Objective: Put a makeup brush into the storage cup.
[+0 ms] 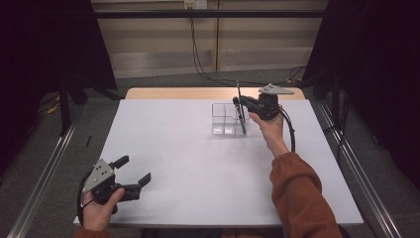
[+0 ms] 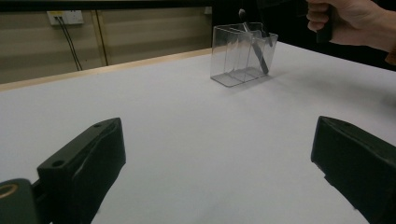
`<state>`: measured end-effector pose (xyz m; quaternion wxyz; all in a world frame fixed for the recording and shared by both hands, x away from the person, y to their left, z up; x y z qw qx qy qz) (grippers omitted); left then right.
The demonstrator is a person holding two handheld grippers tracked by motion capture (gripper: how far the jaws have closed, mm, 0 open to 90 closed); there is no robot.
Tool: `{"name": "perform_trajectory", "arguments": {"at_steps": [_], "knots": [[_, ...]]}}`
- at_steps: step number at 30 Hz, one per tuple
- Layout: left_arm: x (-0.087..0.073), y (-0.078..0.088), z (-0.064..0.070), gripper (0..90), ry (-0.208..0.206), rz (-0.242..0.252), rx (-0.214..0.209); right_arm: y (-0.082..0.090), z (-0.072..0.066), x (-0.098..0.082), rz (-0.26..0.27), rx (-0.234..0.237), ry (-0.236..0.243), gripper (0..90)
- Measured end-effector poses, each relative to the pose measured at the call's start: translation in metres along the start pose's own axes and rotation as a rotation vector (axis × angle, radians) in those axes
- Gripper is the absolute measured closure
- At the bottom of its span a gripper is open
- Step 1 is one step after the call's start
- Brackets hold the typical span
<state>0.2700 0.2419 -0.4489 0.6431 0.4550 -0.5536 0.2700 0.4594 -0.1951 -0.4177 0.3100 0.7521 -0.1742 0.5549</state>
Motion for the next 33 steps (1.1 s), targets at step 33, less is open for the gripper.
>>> {"name": "perform_trajectory", "arguments": {"at_steps": [33], "knots": [[0.0, 0.001, 0.0, 3.1, -0.002, 0.002, 0.001, 0.001, 0.007, -0.022, -0.033, 0.006, -0.037, 86.0]]}}
Point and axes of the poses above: each handheld gripper's, and its own axes: y roughly backward along the jaws, x roughly out of its top, z roughly to its right, the point moved 3 cm from there along -y, roughly forward along the jaws, and after that the axes turned 15 degrees about x, right-handed, at the moved point
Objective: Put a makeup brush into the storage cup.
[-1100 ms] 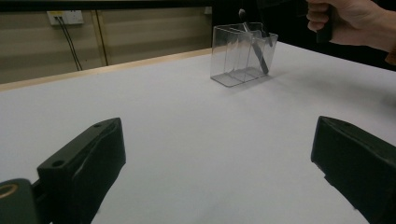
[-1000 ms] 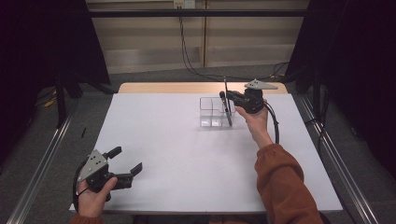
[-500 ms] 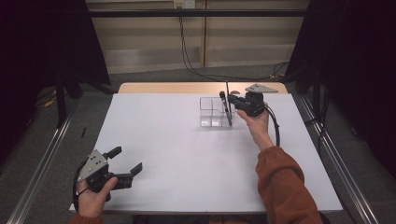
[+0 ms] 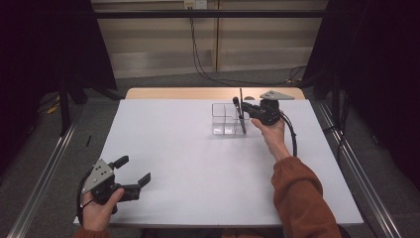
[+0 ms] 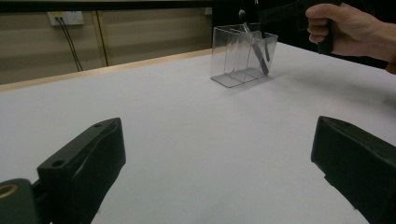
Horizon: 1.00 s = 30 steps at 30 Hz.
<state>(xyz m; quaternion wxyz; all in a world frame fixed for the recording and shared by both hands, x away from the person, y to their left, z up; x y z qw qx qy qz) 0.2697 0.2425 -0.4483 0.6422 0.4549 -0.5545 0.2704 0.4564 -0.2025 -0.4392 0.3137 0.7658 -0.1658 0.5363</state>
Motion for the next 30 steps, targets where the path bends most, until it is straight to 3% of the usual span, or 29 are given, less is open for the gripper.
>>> {"name": "perform_trajectory", "arguments": {"at_steps": [9, 14, 18, 19, 22, 30], "knots": [[0.0003, 0.0003, 0.0002, 3.1, 0.004, 0.004, 0.001, 0.0006, 0.0001, -0.0012, 0.011, -0.004, -0.003, 77.0], [0.0005, -0.0003, 0.0005, 3.1, 0.002, 0.004, -0.002, 0.0024, -0.0012, 0.0002, 0.019, -0.009, 0.009, 65.5], [0.0008, -0.0021, 0.0008, 3.1, 0.003, 0.002, -0.002, 0.0025, -0.0028, 0.0021, 0.02, -0.009, 0.014, 52.5], [0.0009, -0.0024, 0.0009, 3.1, 0.003, 0.0, -0.003, 0.0025, -0.0027, 0.0021, 0.021, -0.008, 0.01, 45.6], [0.001, -0.0033, 0.0009, 3.1, 0.004, 0.0, -0.005, 0.002, -0.0024, 0.0005, 0.007, 0.01, 0.019, 42.3], [0.0007, -0.0061, -0.0004, 3.1, 0.01, -0.006, -0.002, 0.0006, -0.0047, 0.0007, 0.001, 0.036, 0.025, 23.5]]}}
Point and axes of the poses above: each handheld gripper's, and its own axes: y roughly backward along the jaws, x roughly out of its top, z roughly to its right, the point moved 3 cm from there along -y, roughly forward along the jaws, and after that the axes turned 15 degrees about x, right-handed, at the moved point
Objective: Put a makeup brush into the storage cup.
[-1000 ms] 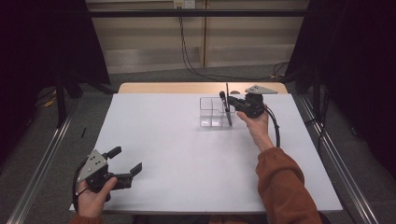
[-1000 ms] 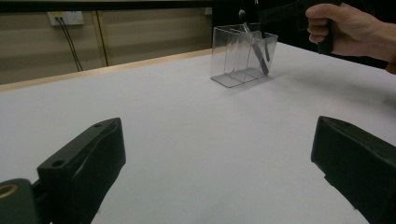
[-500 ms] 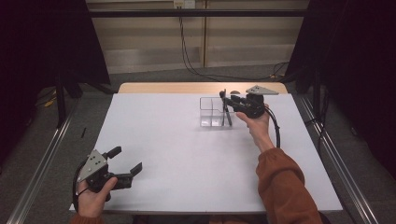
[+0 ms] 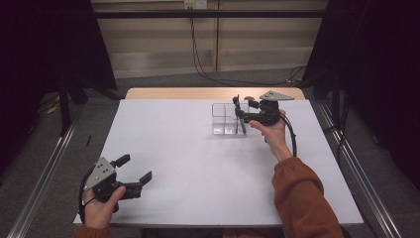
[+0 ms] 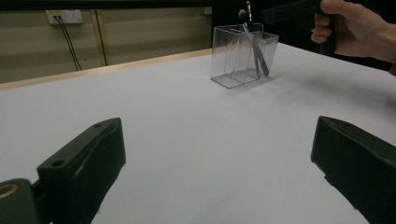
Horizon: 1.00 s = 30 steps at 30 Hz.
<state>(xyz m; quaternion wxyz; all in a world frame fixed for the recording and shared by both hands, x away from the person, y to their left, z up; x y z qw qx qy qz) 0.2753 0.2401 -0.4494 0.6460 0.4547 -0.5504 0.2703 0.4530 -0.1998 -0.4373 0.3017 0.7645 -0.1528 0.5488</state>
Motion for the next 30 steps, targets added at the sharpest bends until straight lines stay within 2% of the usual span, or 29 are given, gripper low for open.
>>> {"name": "perform_trajectory", "arguments": {"at_steps": [2, 10, 19, 22, 26, 30], "knots": [[0.0, -0.001, -0.001, 3.1, 0.008, -0.001, 0.006, 0.0, 0.0, 0.0, 0.003, -0.007, -0.011, 16.3], [0.0, -0.002, -0.001, 3.1, 0.008, 0.0, 0.006, 0.004, 0.0, 0.002, 0.019, -0.015, -0.039, 2.9], [0.0, 0.001, 0.0, 3.1, 0.003, 0.004, 0.0, 0.013, -0.003, 0.004, 0.022, -0.018, -0.044, 2.8], [0.0, 0.001, 0.0, 3.1, 0.004, 0.007, -0.003, 0.016, -0.007, 0.002, 0.006, -0.062, -0.029, 3.9], [0.0, 0.001, 0.0, 3.1, 0.0, 0.009, -0.009, 0.024, -0.011, -0.001, 0.009, -0.047, -0.027, 2.5], [0.0, 0.001, 0.0, 3.1, 0.005, 0.005, -0.003, 0.031, -0.014, -0.004, 0.002, -0.053, -0.017, 3.0]]}}
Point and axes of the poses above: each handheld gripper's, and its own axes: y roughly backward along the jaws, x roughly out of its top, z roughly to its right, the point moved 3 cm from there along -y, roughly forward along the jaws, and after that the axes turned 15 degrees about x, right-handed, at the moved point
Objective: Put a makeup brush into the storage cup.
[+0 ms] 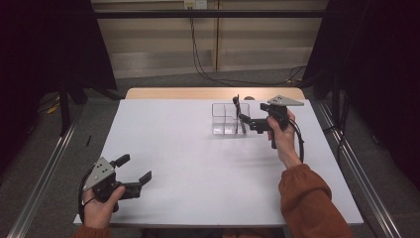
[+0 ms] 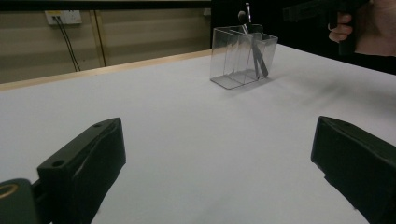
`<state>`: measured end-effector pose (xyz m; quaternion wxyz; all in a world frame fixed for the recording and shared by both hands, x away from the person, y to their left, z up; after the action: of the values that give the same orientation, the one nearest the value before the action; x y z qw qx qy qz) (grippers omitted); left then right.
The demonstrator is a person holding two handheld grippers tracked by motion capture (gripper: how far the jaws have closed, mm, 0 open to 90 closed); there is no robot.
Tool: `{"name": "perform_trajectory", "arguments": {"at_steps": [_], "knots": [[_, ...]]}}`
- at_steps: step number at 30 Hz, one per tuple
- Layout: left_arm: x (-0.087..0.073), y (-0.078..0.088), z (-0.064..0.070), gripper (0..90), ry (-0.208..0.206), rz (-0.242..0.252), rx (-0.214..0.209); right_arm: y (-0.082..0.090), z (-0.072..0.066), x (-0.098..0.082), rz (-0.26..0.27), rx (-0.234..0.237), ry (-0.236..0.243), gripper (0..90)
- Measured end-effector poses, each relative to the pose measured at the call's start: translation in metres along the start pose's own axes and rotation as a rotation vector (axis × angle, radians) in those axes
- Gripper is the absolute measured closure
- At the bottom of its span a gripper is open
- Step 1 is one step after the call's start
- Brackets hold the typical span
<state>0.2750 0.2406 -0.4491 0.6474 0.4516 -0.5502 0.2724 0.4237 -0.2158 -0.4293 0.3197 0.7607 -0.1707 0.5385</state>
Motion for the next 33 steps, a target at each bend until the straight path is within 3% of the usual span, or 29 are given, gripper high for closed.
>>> {"name": "perform_trajectory", "arguments": {"at_steps": [33], "knots": [[0.0, 0.003, 0.0, 3.1, -0.007, 0.002, 0.005, 0.047, -0.024, -0.026, -0.016, -0.006, 0.033, 2.5]]}}
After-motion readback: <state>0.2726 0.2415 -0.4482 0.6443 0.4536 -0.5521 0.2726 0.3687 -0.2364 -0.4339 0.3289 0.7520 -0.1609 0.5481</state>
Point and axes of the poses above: each handheld gripper's, and its own axes: y roughly backward along the jaws, x roughly out of its top, z roughly to its right, the point moved 3 cm from there along -y, roughly forward along the jaws, and after that the axes turned 15 degrees about x, right-handed, at the moved point
